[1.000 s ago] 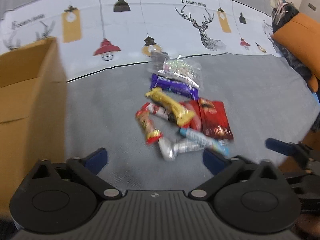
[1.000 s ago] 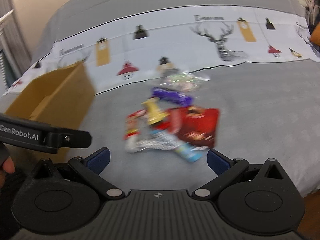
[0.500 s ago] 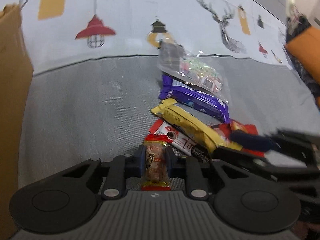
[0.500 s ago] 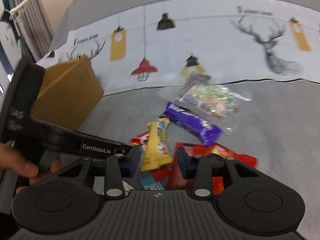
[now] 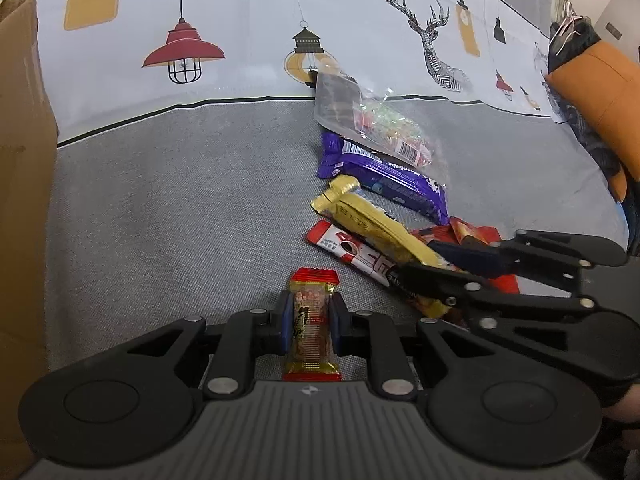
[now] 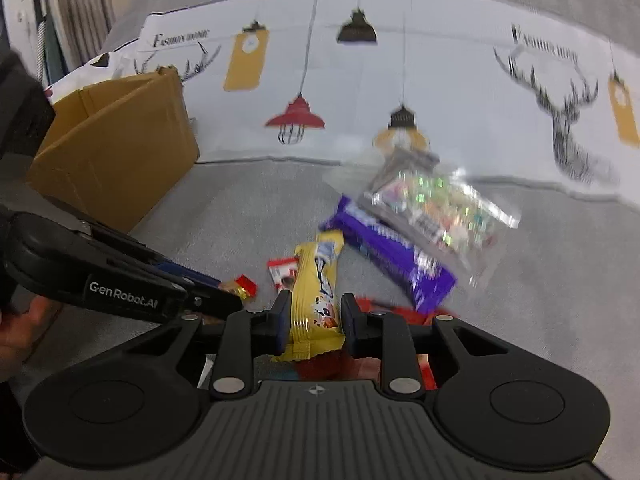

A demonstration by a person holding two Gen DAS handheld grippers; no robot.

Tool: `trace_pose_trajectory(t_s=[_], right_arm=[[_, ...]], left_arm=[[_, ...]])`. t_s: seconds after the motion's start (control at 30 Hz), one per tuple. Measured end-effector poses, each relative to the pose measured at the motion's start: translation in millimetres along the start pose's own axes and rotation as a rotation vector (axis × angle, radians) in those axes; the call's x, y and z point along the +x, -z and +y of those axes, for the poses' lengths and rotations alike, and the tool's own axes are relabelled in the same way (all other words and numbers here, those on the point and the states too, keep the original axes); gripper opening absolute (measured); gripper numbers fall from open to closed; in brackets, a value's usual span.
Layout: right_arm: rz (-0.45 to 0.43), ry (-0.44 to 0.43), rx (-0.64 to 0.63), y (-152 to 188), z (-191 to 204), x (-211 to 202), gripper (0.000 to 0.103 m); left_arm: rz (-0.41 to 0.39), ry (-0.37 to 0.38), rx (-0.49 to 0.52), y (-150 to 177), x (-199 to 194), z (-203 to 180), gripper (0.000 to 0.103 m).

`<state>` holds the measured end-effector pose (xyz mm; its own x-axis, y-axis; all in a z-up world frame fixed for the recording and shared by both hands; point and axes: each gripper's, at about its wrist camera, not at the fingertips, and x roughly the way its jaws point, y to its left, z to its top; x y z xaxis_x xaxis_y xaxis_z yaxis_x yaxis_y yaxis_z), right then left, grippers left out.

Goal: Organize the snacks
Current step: 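Grasp a red-wrapped snack with the left tool while the right tool grasps a yellow bar, then lift both held snacks and carry them toward the cardboard box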

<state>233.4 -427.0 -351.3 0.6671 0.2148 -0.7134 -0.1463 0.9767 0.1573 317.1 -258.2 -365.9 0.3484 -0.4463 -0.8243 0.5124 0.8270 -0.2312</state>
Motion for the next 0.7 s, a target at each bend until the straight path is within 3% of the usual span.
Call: trace_pose_trajectory(t_s=[0.07, 0.1, 0.27, 0.4, 0.53, 0.7], right_arm=[[0.005, -0.001, -0.007, -1, 2, 5, 0.028], [0.004, -0.013, -0.011, -2, 4, 7, 0.028], [0.018, -0.018, -0.004, -4, 5, 19, 0.029], [0.034, -0.01, -0.02, -4, 5, 28, 0.031], [0.021, -0.014, 0.063, -6, -7, 26, 0.023], [-0.026, -0.037, 0.088, -8, -13, 12, 0.022]], left_arm=[[-0.006, -0.009, 0.013, 1, 1, -3, 0.023], [-0.009, -0.002, 0.014, 1, 1, -4, 0.029], [-0.016, 0.043, -0.051, 2, 2, 7, 0.028], [-0.058, -0.017, 0.047, 6, 2, -7, 0.022], [-0.068, -0.065, 0.104, 10, 3, -17, 0.022], [-0.023, 0.035, -0.015, 3, -3, -12, 0.021]])
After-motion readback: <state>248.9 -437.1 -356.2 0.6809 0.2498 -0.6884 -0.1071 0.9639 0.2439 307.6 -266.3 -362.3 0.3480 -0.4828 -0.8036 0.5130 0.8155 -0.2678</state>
